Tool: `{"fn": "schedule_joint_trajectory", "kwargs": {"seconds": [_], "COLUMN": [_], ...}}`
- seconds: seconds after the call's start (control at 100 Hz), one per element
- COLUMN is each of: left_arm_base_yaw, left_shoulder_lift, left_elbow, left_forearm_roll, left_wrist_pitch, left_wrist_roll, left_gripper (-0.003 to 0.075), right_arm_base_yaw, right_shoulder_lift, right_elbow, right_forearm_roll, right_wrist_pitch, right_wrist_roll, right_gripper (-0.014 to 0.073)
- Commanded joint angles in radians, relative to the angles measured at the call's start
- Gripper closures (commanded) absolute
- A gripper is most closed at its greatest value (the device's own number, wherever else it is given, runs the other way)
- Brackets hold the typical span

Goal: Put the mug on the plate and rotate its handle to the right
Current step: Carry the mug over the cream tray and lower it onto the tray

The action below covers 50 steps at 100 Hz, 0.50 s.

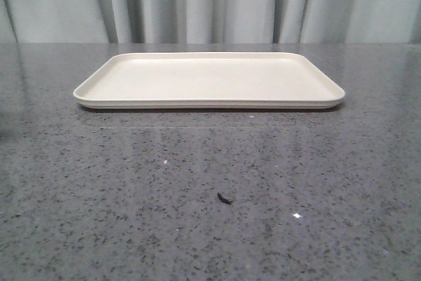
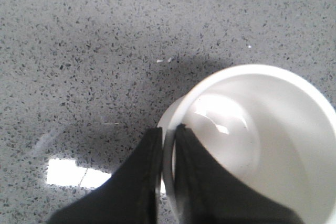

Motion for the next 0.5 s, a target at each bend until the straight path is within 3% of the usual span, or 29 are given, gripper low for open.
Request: {"fn": "schedule_joint_trajectory", "kwargs": {"seconds": [0.0,0.32,0.49], "left_arm_base_yaw": [-0.002,-0.004,-0.105], "left_shoulder_lift": [-0.014,0.055,0.153], "left_elbow": [-0.063,-0.26,-0.362], "left_forearm_roll": [-0.009,-0.214,-0.249], "left_wrist_pitch": [-0.032,0.027,0.031], "left_wrist_roll": [-0.01,0.093,0.121], "left_gripper": [0.0739,0.0739,0.0739], "right_arm_base_yaw": [0.0,0.0,0.0], "right_shoulder_lift": [0.015,0.015,0.015], "right_elbow": [-0.034,-0.034,-0.034], "right_forearm_roll": [-0.002,-0.002,-0.002], "right_wrist_pitch": [-0.084,-0.084,-0.084], "right_wrist_roll": [-0.002,-0.002,-0.002], "right_gripper": [0.0655,0.0655,0.0655]}}
